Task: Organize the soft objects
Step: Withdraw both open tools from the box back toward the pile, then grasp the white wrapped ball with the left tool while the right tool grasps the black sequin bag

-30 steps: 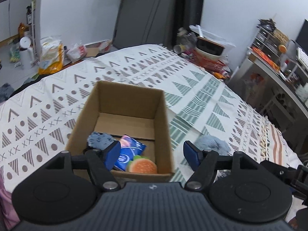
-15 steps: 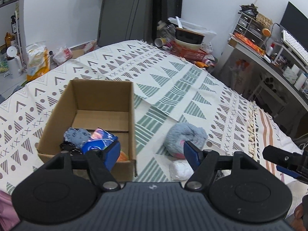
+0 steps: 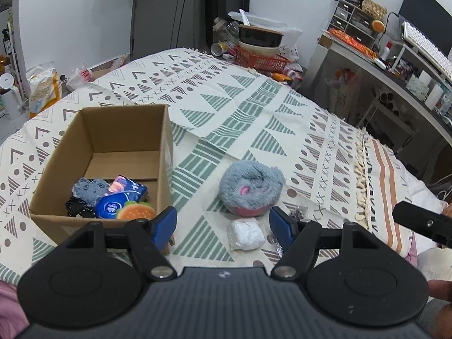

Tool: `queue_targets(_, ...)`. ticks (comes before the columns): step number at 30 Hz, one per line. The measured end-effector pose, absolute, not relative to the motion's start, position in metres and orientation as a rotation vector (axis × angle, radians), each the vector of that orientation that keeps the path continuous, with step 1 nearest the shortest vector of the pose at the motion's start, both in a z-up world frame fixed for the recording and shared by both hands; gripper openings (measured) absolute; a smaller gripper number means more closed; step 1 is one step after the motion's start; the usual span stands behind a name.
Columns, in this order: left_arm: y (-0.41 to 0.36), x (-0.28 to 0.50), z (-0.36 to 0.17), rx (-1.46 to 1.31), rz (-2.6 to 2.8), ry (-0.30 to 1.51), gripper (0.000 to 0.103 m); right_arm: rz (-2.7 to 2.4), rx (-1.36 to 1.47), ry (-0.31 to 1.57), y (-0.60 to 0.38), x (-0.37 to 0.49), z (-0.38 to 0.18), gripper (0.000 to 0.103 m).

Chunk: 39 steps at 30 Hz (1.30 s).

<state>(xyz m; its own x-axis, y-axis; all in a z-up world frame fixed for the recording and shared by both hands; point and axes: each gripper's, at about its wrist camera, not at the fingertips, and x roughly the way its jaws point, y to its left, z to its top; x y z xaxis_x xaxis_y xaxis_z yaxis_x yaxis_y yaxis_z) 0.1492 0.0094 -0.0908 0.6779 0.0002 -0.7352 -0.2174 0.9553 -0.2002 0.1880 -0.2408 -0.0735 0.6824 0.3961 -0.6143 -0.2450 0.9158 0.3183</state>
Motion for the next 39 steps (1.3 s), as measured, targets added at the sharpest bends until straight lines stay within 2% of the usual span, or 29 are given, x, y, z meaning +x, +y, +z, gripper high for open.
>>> queue_targets(23, -0.009, 0.169, -0.133, -0.254, 0.122, 0.889, 0.070, 0.417, 0.283, 0.864, -0.257, 0.210, -0.134, 0.101)
queue_targets(33, -0.013, 0.189, -0.159, -0.283, 0.093, 0.908, 0.067, 0.410, 0.308, 0.947, -0.244, 0.234, -0.162, 0.084)
queue_targets(39, -0.013, 0.201, -0.170, -0.297, 0.073, 0.911, 0.066, 0.404, 0.310, 0.984, -0.237, 0.244, -0.176, 0.082)
